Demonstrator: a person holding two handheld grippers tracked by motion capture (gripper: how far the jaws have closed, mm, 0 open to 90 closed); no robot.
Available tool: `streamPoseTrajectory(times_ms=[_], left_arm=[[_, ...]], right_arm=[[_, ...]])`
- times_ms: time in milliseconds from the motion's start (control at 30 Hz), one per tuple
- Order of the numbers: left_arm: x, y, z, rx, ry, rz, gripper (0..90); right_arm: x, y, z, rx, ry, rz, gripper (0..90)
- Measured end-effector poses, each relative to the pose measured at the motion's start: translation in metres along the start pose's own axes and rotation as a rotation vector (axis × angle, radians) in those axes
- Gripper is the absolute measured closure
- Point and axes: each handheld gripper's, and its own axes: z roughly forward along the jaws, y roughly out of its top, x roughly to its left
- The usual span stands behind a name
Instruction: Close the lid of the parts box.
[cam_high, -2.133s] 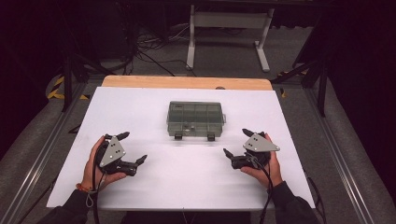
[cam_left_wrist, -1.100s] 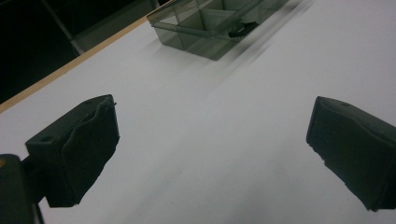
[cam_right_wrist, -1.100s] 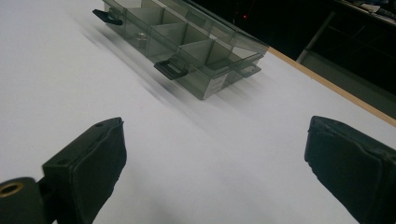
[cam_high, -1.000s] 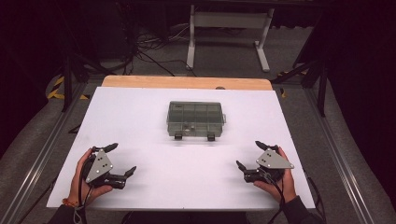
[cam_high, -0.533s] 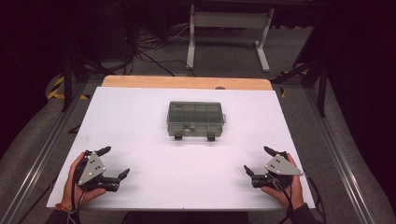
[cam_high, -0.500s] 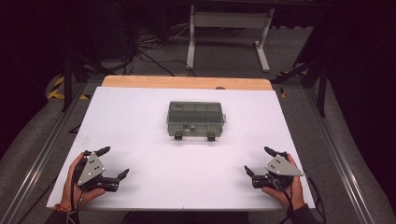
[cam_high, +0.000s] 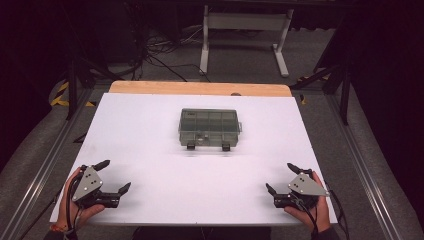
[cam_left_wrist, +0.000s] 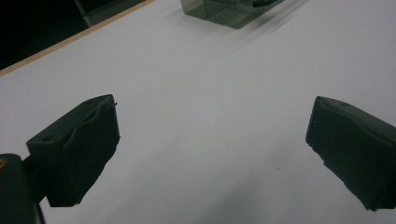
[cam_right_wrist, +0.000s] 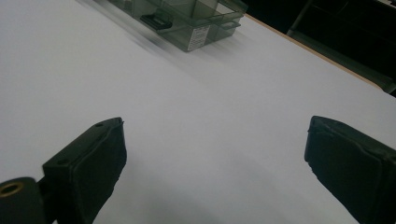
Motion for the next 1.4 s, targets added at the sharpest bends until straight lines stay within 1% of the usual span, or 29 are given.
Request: streamPoseTrajectory(times_ms=[67,167,200,467,733,800,933,1067,1233,1400], left_arm=[[-0.0005,0.0007,-0.0003,-0.011,-0.004,-0.008,3.4],[-0.0007,0.0004,0.0004,-0.008,-0.012,-0.008,3.6],[-0.0006,0.0005,0.0006,-0.012,-0.014,-0.009,3.5],[-0.0008,0.0014,0.0014,-0.013,-0.012,-0.008,3.7],[-0.0027,0.0011,0.0028,-0.010,-0.021,-0.010,3.7],[-0.0026,0.0011,0.0027,-0.005,-0.022,-0.003,3.8],[-0.0031,0.0015,0.0018,-0.019,-0.022,-0.011,3.8],[-0.0052,0.0014,0.0026,-0.012,-0.027,-0.002,3.7],[-0.0059,0.0008,0.0036,-0.006,-0.028,-0.008,3.7],[-0.0059,0.0008,0.0041,-0.003,-0.027,-0.005,3.7]], right_arm=[[0.0013,-0.0007,-0.0004,0.002,0.004,-0.014,6.3],[0.0019,-0.0002,-0.0006,-0.002,0.011,-0.007,6.5],[0.0024,0.0003,-0.0010,-0.003,0.008,-0.012,6.5],[0.0021,0.0005,-0.0031,-0.017,0.007,0.002,6.5],[0.0039,0.0021,-0.0033,-0.024,0.007,-0.009,6.5],[0.0036,0.0021,-0.0038,-0.025,0.005,-0.002,6.5],[0.0041,0.0033,-0.0056,-0.035,0.002,0.002,6.7],[0.0059,0.0034,-0.0067,-0.031,0.001,-0.001,6.9],[0.0063,0.0038,-0.0055,-0.032,0.000,-0.002,6.8],[0.0071,0.0039,-0.0045,-0.030,0.006,-0.002,6.8]])
